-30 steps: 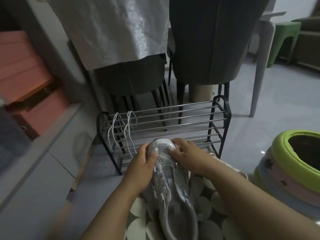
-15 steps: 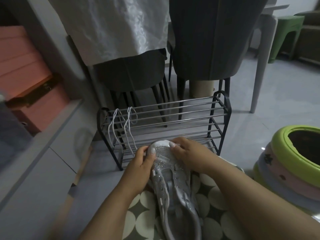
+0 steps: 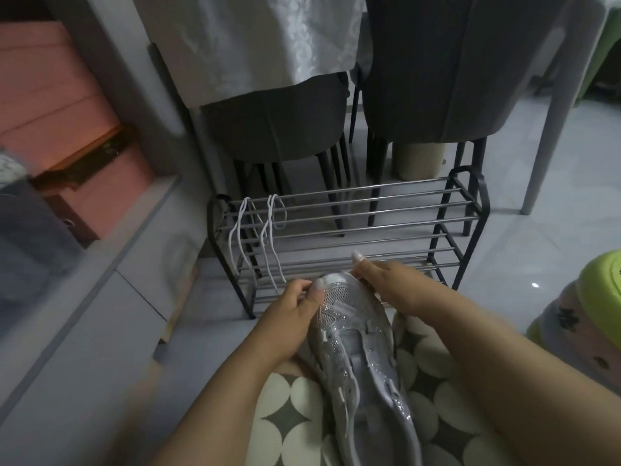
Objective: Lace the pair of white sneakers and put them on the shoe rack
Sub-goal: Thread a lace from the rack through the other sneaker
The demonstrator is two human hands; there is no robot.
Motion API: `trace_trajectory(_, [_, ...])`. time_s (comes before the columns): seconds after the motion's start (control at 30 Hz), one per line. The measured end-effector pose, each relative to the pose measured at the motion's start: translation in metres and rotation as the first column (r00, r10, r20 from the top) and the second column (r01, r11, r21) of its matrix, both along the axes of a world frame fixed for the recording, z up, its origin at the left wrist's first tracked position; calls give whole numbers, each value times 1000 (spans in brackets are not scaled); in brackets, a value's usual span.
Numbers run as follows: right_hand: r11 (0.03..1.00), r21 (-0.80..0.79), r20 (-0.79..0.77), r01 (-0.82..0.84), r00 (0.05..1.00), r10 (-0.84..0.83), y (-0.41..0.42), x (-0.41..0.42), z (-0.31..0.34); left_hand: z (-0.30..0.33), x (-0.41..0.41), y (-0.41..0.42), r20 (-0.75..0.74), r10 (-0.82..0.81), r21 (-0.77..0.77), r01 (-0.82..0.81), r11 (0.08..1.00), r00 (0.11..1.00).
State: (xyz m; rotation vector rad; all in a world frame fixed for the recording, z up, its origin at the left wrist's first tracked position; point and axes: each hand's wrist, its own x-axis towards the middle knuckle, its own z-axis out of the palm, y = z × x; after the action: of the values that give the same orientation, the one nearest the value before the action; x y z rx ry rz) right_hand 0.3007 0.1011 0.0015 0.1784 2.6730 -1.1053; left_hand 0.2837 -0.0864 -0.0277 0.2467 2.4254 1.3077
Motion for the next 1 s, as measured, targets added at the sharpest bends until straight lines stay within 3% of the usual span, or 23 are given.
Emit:
trace_trajectory(0.33, [979, -192, -76, 69, 993, -85, 1, -59, -13, -43, -129, -12, 27, 396, 24, -397, 918, 918])
trace_trajectory(0.47, [964, -249, -95, 93, 988, -119, 3, -66, -25, -63, -177, -9, 238, 551, 180, -593, 784, 800])
trace_trajectory(0.57, [958, -271, -111, 97, 985, -131, 4, -68, -31, -76, -199, -2, 375, 578, 229, -677, 699, 724])
trace_trajectory(0.77, [950, -302, -128, 81, 984, -124, 5, -70, -36, -97, -219, 3, 445, 514, 214, -645, 734, 733])
trace_trajectory(1.0, [932, -349, -116, 101, 982, -150, 5, -67, -37, -90, -214, -5, 329, 509, 241, -592, 769, 795])
